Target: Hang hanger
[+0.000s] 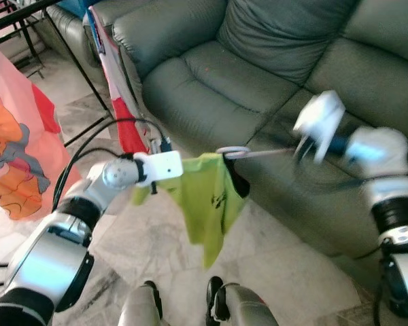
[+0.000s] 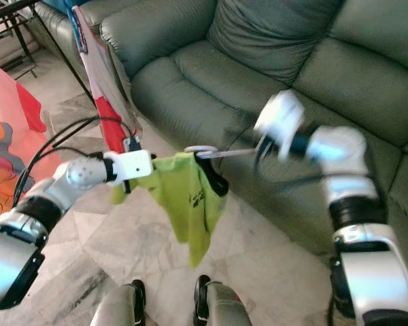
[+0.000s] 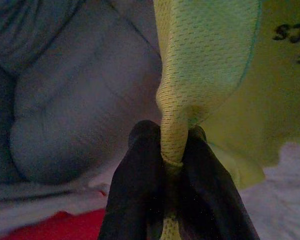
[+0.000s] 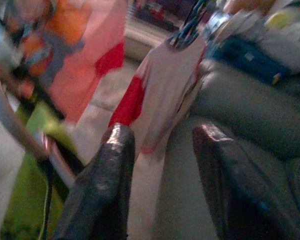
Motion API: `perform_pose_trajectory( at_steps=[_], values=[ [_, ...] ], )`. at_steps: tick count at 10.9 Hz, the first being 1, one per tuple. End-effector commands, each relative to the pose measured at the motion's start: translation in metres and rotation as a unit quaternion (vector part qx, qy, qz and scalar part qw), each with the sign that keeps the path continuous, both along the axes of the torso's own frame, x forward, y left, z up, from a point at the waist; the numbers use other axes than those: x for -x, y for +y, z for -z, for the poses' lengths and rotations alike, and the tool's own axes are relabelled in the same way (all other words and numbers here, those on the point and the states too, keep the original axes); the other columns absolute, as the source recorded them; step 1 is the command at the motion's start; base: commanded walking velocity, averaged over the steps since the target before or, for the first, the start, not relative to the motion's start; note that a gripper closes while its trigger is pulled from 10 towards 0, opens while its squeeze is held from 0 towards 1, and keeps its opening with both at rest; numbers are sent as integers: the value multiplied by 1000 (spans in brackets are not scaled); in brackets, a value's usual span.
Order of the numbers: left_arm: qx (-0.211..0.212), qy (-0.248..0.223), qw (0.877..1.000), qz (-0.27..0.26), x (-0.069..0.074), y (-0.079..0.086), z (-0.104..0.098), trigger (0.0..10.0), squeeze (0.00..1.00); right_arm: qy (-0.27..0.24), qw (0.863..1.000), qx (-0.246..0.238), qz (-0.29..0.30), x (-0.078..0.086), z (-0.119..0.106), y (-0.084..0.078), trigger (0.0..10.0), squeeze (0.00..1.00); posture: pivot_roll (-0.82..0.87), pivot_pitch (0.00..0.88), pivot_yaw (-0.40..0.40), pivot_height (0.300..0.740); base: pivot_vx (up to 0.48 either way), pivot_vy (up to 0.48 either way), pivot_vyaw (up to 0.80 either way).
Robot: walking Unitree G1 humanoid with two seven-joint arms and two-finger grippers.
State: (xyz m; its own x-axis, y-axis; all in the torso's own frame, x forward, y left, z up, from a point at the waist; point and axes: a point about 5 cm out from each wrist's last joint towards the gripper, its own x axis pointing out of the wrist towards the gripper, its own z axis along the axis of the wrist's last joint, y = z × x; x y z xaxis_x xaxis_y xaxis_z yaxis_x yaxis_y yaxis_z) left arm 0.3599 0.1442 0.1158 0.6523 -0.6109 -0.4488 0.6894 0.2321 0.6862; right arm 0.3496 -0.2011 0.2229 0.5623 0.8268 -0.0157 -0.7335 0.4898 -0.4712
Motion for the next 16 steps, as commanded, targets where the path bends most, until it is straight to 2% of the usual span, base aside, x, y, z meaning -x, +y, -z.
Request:
perform_pose_trajectory(
  at_steps=[1, 2, 3, 4, 5, 6, 7, 9, 10, 13, 16],
  values=[
    [32, 1, 999, -37, -3, 6, -3, 0, 0, 3, 998, -60, 0, 3, -11, -2, 10000, 1000, -105, 187, -30, 740, 0, 0, 0],
    [50, 6, 997, -54, -4, 7, -2, 0, 0, 11, 996, -84, 0, 7, -11, -4, 10000, 1000, -107, 185, -29, 740, 0, 0, 0],
    [83, 11, 993, -83, -6, 11, -4, 0, 0, 40, 992, -121, 7, 13, -5, -10, 10000, 1000, -108, 186, -28, 740, 0, 0, 0],
    [127, 6, 988, -89, -7, 9, -10, 0, 0, 111, 983, -140, -43, 29, 6, -10, 10000, 1000, -104, 184, -27, 740, 0, 0, 0],
    [159, 4, 985, -74, -6, 4, -13, 0, 0, 168, 974, -138, -70, 44, 20, -14, 10000, 1000, -103, 182, -26, 740, 0, 0, 0],
    [193, 0, 980, -54, -3, 0, -19, 0, 0, 219, 966, -123, -58, 57, 43, -22, 10000, 1000, -107, 180, -24, 740, 0, 0, 0],
    [196, -30, 980, -27, 1, 0, -26, 0, 0, 264, 958, -115, -11, 67, 71, -34, 10000, 1000, -105, 177, -22, 740, 0, 0, 0],
    [189, -50, 980, 18, 11, -1, -28, 0, 0, 249, 953, -144, 92, 55, 87, -40, 10000, 1000, -104, 175, -20, 740, 0, 0, 0],
    [189, -64, 979, 46, 16, -6, -32, 0, 0, 223, 953, -136, 156, 44, 93, -42, 10000, 1000, -98, 172, -20, 740, 0, 0, 0],
    [228, -97, 963, 103, 22, -25, -62, 0, 0, 212, 955, -132, 159, 30, 98, -21, 10000, 1000, -92, 172, -26, 740, 0, 0, 0],
    [262, -112, 951, 124, 28, -47, -81, 0, 0, 219, 961, -128, 114, 24, 104, 10, 10000, 1000, -87, 179, -27, 740, 0, 0, 0]
  ],
)
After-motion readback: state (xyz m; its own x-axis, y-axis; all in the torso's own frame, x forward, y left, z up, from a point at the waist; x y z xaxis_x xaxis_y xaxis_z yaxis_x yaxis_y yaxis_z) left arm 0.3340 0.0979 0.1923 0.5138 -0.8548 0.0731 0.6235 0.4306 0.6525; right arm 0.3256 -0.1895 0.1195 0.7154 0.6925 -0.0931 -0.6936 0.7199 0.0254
